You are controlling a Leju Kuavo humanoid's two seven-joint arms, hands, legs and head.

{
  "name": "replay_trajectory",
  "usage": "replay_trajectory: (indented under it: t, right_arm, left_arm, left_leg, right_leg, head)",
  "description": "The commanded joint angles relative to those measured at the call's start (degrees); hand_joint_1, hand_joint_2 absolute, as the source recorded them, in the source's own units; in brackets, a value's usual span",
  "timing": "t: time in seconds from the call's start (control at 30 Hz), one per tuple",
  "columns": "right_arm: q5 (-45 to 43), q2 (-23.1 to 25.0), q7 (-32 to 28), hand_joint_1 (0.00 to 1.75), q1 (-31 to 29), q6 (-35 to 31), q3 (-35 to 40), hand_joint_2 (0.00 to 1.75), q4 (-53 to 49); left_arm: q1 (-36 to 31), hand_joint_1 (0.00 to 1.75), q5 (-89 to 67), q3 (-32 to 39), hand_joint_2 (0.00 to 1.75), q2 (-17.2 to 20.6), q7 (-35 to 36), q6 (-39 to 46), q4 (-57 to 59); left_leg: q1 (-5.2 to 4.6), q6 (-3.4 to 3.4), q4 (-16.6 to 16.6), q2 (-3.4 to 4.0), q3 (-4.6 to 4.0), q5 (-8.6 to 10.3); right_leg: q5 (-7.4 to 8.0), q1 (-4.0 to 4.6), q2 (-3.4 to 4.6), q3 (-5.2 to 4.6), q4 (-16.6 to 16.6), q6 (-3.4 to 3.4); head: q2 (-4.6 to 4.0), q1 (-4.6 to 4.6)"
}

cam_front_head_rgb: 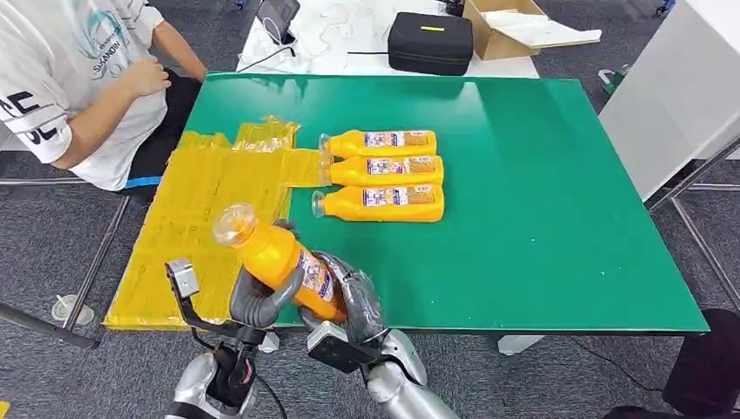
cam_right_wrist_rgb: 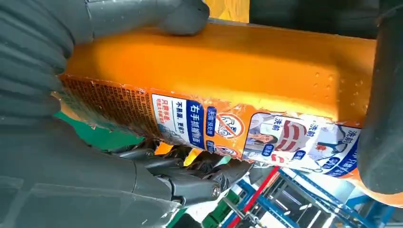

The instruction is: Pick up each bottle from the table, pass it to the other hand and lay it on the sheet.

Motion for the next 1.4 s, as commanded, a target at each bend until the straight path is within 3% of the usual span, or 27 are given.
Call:
replay_trajectory:
  t: [0.03, 0.07, 0.1, 0.13, 0.53, 0.57, 0.6, 0.63, 0.67, 0.7, 0.97, 1.03, 1.13, 1.23, 1.33, 1.4]
  right_arm:
    - [0.22, 0.17, 0.25, 1.75, -2.46, 0.30, 2.78, 1.75, 6.16]
    - [0.22, 0.17, 0.25, 1.75, -2.46, 0.30, 2.78, 1.75, 6.16]
    - [0.28, 0.14, 0.63, 1.75, -2.30, 0.14, 2.68, 1.75, 5.87]
    - [0.41, 0.11, 0.79, 1.75, -2.30, -0.02, 2.67, 1.75, 5.75]
    - [0.21, -0.06, 1.07, 1.75, -2.19, -0.01, 2.01, 1.75, 3.82]
    - [0.12, -0.05, 1.10, 1.57, -2.12, -0.02, 1.94, 1.75, 3.76]
    - [0.00, 0.00, 1.08, 0.72, -1.93, -0.51, 1.65, 1.75, 3.43]
    - [-0.24, 0.09, 1.13, 0.00, -1.71, -1.01, 1.28, 1.75, 3.05]
    - [-0.78, 0.17, 1.12, 0.00, -1.40, -1.39, 0.74, 1.75, 2.34]
    - [-1.46, -0.02, 1.37, 0.00, -1.01, -0.86, 0.39, 0.00, 0.87]
    - [-8.58, -3.56, 3.90, 0.00, 3.61, 1.25, -4.16, 0.00, -22.12]
    - [-10.43, -3.83, 3.80, 0.00, 4.40, 2.78, -4.57, 0.00, -24.52]
    - [-11.33, -3.94, 3.34, 0.00, 4.81, 3.66, -4.10, 0.00, -25.35]
    - [-12.02, -3.83, 3.05, 0.00, 4.76, 4.02, -3.49, 0.00, -24.98]
    - [-14.14, -3.31, 1.19, 0.00, 4.74, 3.70, -2.99, 0.00, -25.63]
    - [-14.22, -3.22, 1.16, 0.00, 4.68, 3.66, -2.83, 0.00, -25.89]
  left_arm:
    - [-2.10, 1.75, -0.23, -3.12, 1.75, 1.35, 0.46, -0.99, 3.32]
    - [-2.10, 1.75, -0.23, -3.12, 1.75, 1.35, 0.46, -0.99, 3.32]
    - [-2.18, 1.75, -0.38, -2.86, 1.75, 1.17, 0.39, -0.45, 3.52]
    - [-2.20, 1.75, -0.53, -2.89, 1.75, 1.18, 0.50, -0.26, 3.70]
    - [-2.59, 1.75, -4.57, -2.97, 1.75, 1.39, -1.08, 1.66, 4.11]
    - [-2.61, 1.75, -4.57, -2.81, 1.75, 1.32, -1.04, 1.78, 4.14]
    - [-2.64, 1.75, -4.65, -2.18, 1.75, 1.14, -1.05, 2.44, 3.93]
    - [-2.67, 1.75, -4.61, -1.70, 1.75, 1.09, -1.27, 2.88, 3.66]
    - [-2.57, 1.75, -4.88, -0.82, 1.75, 0.87, -2.00, 4.31, 3.14]
    - [-2.64, 1.75, -4.72, 0.11, 1.75, 0.86, -2.08, 4.93, 2.35]
    - [-8.76, 1.75, -10.08, 12.96, 1.75, 1.40, -6.89, 23.33, -2.10]
    - [-10.39, 1.75, -12.90, 14.64, 1.75, 1.68, -9.49, 27.15, -2.39]
    - [-13.03, 1.75, -14.93, 16.96, 1.75, 1.84, -10.99, 32.04, -1.86]
    - [-14.20, 1.75, -14.69, 17.43, 1.75, 1.83, -10.72, 32.19, -1.41]
    - [-15.06, 1.75, -22.76, 16.81, 1.75, 2.48, -12.59, 41.39, -3.19]
    - [-15.34, 1.75, -23.91, 16.46, 1.75, 2.92, -12.59, 41.94, -3.11]
  left_leg:
    - [-0.03, 0.06, -0.07, 0.06, 0.28, -0.06]
    - [-0.03, 0.05, -0.06, 0.03, 0.17, -0.02]
    - [-0.05, 0.11, -0.10, 0.12, 0.59, -0.15]
    - [-0.03, 0.05, -0.06, 0.03, 0.21, -0.04]
    - [-0.06, 0.09, -0.07, 0.09, 0.42, -0.10]
    - [-0.03, 0.07, -0.05, 0.05, 0.27, -0.06]
    - [-0.04, 0.08, -0.05, 0.08, 0.36, -0.10]
    - [-0.05, 0.10, -0.06, 0.11, 0.46, -0.12]
    - [-0.03, 0.07, -0.05, 0.06, 0.29, -0.07]
    - [-0.04, 0.05, -0.04, 0.04, 0.16, -0.03]
    - [-0.01, 0.05, 0.04, -0.06, 0.05, 0.01]
    - [-0.02, 0.10, 0.07, 0.00, 0.37, -0.10]
    - [0.01, 0.03, 0.00, -0.05, 0.09, 0.04]
    - [0.02, 0.01, 0.00, -0.02, 0.10, 0.03]
    - [0.00, 0.01, -0.02, -0.03, 0.13, 0.04]
    - [0.01, 0.02, 0.02, 0.00, 0.17, 0.00]
  right_leg:
    - [-0.05, -0.01, 0.00, 0.26, -0.05, -0.05]
    - [-0.03, -0.01, -0.02, 0.16, -0.04, -0.04]
    - [-0.14, 0.00, 0.01, 0.56, -0.08, -0.10]
    - [-0.04, -0.01, -0.02, 0.20, -0.04, -0.04]
    - [-0.10, -0.01, 0.00, 0.40, -0.05, -0.07]
    - [-0.06, 0.00, -0.01, 0.26, -0.04, -0.05]
    - [-0.09, 0.00, 0.00, 0.34, -0.04, -0.07]
    - [-0.11, -0.01, 0.01, 0.43, -0.05, -0.08]
    - [-0.07, 0.00, -0.02, 0.28, -0.04, -0.06]
    - [-0.03, -0.01, -0.01, 0.15, -0.02, -0.04]
    - [-0.03, 0.02, -0.12, 0.06, 0.04, -0.06]
    - [-0.13, 0.03, -0.12, 0.36, 0.08, -0.12]
    - [-0.01, 0.03, -0.10, 0.10, 0.00, -0.05]
    - [-0.01, 0.03, -0.05, 0.11, 0.00, -0.04]
    - [-0.02, 0.02, -0.07, 0.13, -0.01, -0.04]
    - [-0.04, 0.03, -0.04, 0.18, 0.01, -0.06]
  head:
    - [0.00, 0.02]
    - [0.00, 0.02]
    - [0.00, 0.02]
    - [0.00, 0.02]
    - [0.00, 0.02]
    - [0.00, 0.02]
    - [0.02, 0.02]
    - [0.00, 0.02]
    - [0.00, 0.02]
    - [0.02, 0.02]
    - [0.00, 0.02]
    - [0.00, 0.02]
    - [0.00, 0.00]
    - [0.00, 0.02]
    - [0.00, 0.02]
    - [0.00, 0.04]
